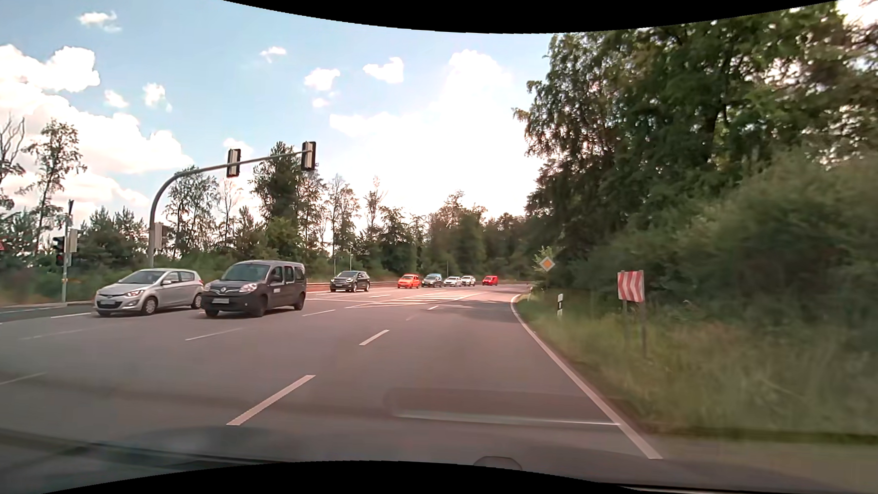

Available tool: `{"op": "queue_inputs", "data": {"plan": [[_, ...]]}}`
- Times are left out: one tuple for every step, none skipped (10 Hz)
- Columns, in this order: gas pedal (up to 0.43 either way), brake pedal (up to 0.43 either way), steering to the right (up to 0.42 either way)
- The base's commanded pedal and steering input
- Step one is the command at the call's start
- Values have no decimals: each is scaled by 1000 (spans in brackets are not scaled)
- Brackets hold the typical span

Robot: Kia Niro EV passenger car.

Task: Follow the waypoints while adhering to traffic rules and regulations

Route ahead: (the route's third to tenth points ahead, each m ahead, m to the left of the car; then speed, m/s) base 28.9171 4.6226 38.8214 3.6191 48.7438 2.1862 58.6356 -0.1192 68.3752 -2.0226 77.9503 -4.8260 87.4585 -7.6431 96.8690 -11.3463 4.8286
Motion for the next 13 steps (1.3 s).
{"op": "queue_inputs", "data": {"plan": [[280,0,10],[280,0,9],[280,0,9],[280,0,9],[280,0,9],[280,0,8],[280,0,8],[280,0,8],[280,0,8],[280,0,8],[280,0,7],[280,0,7],[280,0,7]]}}
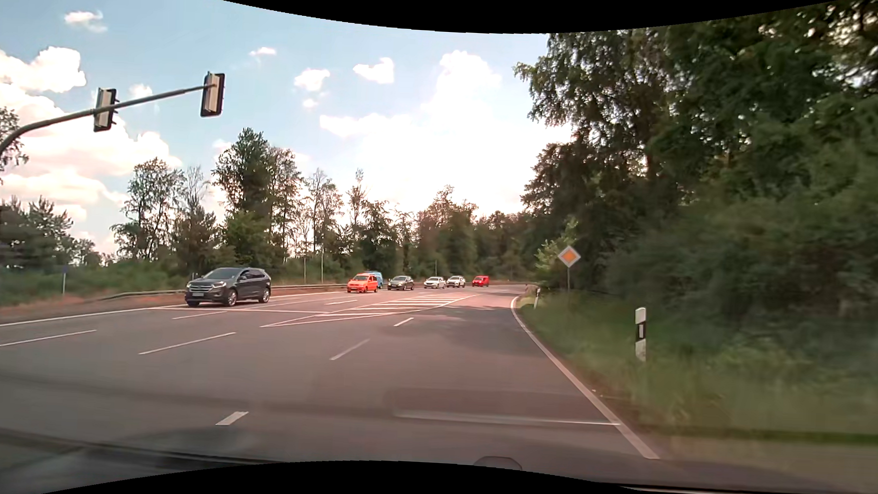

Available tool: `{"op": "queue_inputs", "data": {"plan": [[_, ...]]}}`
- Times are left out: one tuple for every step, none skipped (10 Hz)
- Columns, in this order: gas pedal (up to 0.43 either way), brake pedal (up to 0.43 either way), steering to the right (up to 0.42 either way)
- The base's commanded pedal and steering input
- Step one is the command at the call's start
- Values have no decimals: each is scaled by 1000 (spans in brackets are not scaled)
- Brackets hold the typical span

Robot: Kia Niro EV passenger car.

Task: Follow the waypoints while adhering to traffic rules and regulations

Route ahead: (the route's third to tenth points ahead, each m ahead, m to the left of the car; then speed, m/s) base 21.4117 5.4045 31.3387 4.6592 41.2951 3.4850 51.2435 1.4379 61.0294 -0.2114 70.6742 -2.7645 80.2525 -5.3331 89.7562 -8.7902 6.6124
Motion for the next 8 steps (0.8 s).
{"op": "queue_inputs", "data": {"plan": [[280,0,7],[280,0,7],[280,0,7],[280,0,7],[280,0,7],[280,0,7],[280,0,7],[280,0,7]]}}
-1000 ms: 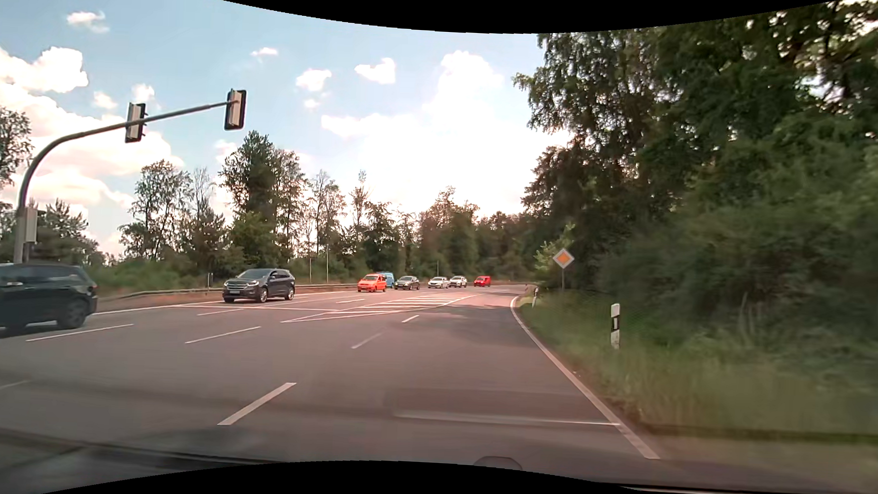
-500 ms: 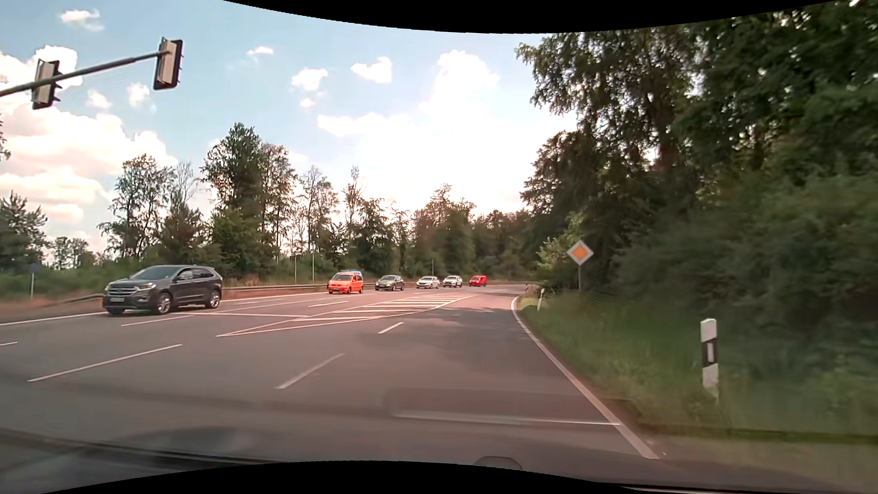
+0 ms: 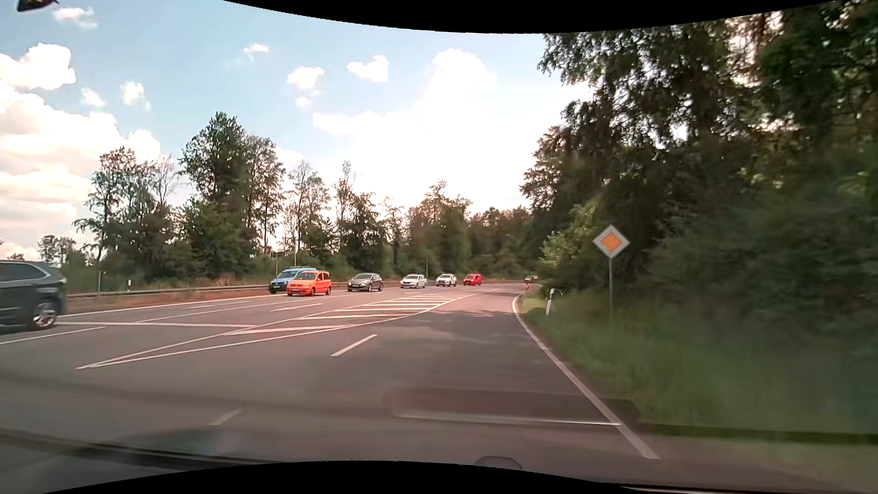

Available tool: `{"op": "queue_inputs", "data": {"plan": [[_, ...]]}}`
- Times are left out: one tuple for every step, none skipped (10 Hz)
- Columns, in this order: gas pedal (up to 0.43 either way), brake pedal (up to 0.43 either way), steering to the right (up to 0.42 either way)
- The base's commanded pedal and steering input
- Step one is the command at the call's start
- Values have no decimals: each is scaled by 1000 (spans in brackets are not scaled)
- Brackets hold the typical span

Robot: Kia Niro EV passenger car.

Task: Follow the waypoints while adhering to traffic rules and regulations

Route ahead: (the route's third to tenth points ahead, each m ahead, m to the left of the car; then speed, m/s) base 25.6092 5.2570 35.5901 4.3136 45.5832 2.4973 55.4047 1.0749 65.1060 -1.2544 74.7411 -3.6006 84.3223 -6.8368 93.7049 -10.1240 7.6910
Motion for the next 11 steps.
{"op": "queue_inputs", "data": {"plan": [[287,0,6],[287,0,7],[287,0,6],[287,0,7],[287,0,6],[287,0,7],[287,0,6],[287,0,6],[287,0,6],[287,0,6],[287,0,6]]}}
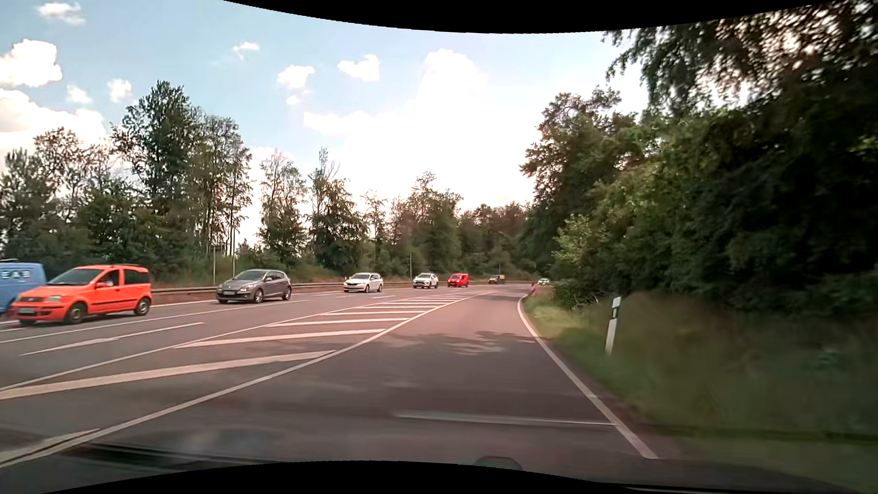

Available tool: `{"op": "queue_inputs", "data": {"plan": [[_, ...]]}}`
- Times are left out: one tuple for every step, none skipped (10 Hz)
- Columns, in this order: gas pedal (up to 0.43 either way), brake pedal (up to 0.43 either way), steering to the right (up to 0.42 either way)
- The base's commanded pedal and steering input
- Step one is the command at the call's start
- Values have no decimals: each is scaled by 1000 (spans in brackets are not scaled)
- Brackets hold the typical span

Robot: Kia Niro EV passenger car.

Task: Follow the waypoints while adhering to traffic rules and regulations

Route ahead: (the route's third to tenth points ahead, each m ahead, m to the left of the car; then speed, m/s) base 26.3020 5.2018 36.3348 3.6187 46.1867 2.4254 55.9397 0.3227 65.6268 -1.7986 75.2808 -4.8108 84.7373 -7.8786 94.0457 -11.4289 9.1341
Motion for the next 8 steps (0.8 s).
{"op": "queue_inputs", "data": {"plan": [[287,0,6],[287,0,7],[287,0,7],[287,0,8],[287,0,8],[287,0,9],[287,0,11],[287,0,12]]}}
